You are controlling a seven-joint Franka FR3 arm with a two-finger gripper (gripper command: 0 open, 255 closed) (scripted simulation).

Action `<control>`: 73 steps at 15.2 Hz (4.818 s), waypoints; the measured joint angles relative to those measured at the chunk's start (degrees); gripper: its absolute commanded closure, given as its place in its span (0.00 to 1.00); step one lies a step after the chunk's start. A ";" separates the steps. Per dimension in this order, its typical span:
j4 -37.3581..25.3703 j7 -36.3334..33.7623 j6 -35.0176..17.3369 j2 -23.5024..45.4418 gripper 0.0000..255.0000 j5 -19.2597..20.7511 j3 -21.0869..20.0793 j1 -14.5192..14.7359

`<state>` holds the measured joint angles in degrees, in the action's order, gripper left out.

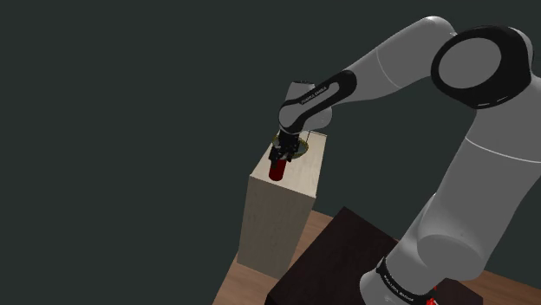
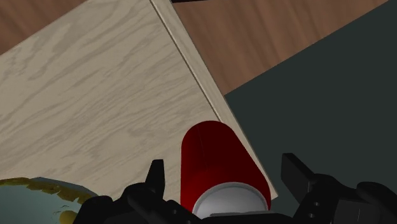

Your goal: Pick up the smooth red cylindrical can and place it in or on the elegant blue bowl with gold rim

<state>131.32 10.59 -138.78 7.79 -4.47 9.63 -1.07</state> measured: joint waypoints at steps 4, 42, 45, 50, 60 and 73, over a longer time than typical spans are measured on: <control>0.03 0.03 -0.15 0.10 0.00 -0.04 -0.01 0.00; -8.03 -2.66 19.09 -11.31 1.00 3.28 0.24 0.19; -9.42 -2.89 21.50 -12.37 1.00 3.50 0.18 0.21; -13.66 -1.57 24.67 -11.23 1.00 3.36 0.91 -0.39; -32.89 10.54 31.36 2.14 1.00 -0.04 6.22 -6.55; -31.48 13.44 25.42 7.02 1.00 -1.71 6.67 -8.05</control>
<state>99.84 24.03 -113.36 14.80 -6.19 16.30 -9.11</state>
